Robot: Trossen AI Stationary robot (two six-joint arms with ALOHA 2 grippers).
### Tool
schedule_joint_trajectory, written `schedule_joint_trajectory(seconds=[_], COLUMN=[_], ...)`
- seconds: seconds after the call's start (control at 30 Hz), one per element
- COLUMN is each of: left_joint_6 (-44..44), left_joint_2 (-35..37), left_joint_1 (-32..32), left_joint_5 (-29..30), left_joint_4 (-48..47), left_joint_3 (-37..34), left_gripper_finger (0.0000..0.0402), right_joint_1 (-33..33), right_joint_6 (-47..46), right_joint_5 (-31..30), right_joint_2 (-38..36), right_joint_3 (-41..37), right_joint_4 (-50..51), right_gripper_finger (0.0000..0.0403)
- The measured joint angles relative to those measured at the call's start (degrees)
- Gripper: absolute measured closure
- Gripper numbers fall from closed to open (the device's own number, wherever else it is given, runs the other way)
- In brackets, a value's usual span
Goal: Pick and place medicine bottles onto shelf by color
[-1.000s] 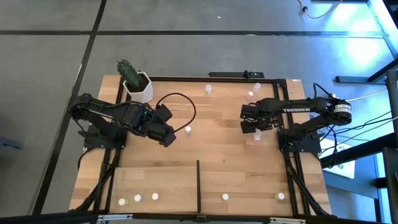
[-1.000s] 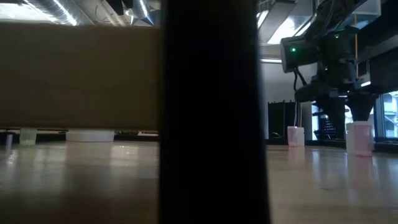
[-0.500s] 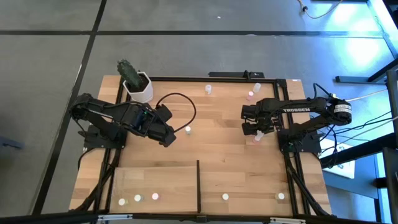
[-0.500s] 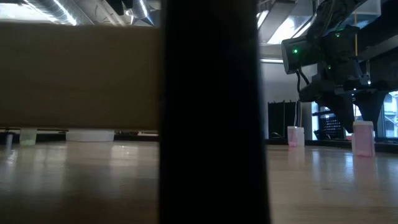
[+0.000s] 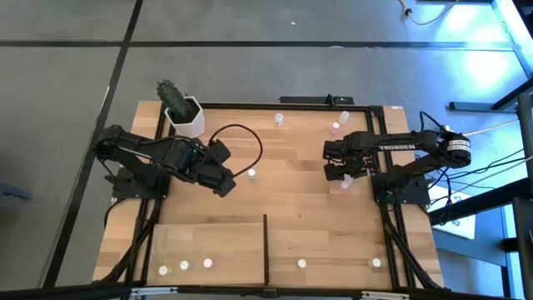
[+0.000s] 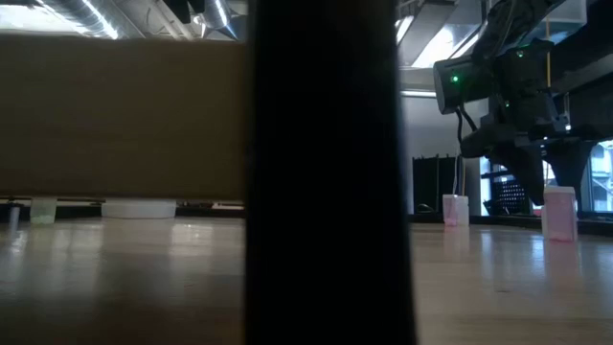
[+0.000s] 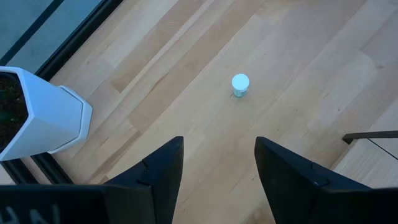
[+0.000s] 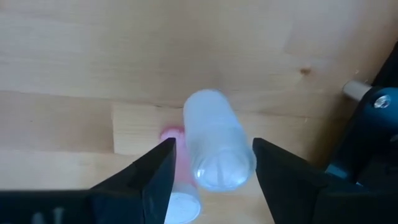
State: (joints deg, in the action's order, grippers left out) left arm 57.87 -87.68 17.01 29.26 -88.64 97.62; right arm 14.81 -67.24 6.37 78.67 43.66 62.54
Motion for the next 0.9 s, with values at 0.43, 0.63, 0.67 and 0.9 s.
schedule_joint_trajectory(seconds=[0.43,0.63,0.67,0.9], left_joint_6=[0.00,0.00,-0.02,-0.02], left_joint_2=[0.00,0.00,0.00,0.00], left_joint_1=[-0.02,-0.02,0.00,0.01], left_joint_5=[0.02,0.02,0.01,0.00], left_joint_4=[0.00,0.00,0.00,0.00], left_joint_3=[0.00,0.00,0.00,0.00], left_gripper_finger=[0.0210,0.0210,0.0210,0.0210], right_joint_1=[0.01,0.00,0.00,0.02], right_joint_6=[-0.15,0.14,0.41,6.67], right_joint_5=[-0.26,-0.89,-1.09,-3.55], right_joint_2=[-0.06,-0.11,-0.11,0.04], right_joint_3=[0.02,0.04,0.09,2.13], right_joint_4=[-0.08,-1.72,-2.51,-4.76], right_gripper_finger=[0.0252,0.0250,0.0248,0.0254])
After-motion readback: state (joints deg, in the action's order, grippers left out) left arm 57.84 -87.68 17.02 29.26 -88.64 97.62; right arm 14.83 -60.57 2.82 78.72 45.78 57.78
